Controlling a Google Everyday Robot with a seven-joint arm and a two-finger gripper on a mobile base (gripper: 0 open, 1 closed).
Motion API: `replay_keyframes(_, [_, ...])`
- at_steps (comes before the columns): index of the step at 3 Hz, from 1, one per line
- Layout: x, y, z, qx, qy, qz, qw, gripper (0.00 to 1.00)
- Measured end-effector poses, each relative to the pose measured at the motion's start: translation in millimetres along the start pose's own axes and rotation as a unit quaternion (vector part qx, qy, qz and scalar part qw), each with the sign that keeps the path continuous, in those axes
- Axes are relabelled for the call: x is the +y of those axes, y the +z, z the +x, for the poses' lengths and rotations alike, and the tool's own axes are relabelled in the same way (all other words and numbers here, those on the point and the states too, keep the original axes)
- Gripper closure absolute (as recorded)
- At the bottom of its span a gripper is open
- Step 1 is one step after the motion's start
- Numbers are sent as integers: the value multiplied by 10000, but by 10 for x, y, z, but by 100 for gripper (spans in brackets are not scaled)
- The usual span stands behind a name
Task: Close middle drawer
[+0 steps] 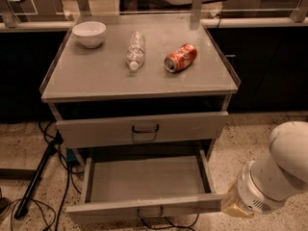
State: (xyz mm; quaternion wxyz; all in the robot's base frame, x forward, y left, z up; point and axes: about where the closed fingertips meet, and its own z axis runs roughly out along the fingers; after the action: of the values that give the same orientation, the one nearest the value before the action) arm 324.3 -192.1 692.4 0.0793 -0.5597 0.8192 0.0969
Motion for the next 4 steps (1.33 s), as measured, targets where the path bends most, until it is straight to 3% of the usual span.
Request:
replay_keyframes(1, [106,299,14,-45,100,-161,9998,100])
replay_keyframes(2, [178,998,-28,-9,80,-378,9993,100])
replay_keyframes(3, [178,998,-28,-9,80,-378,9993,100])
replay_keyframes(4, [225,1211,-30,-101,120,-432,9989,100])
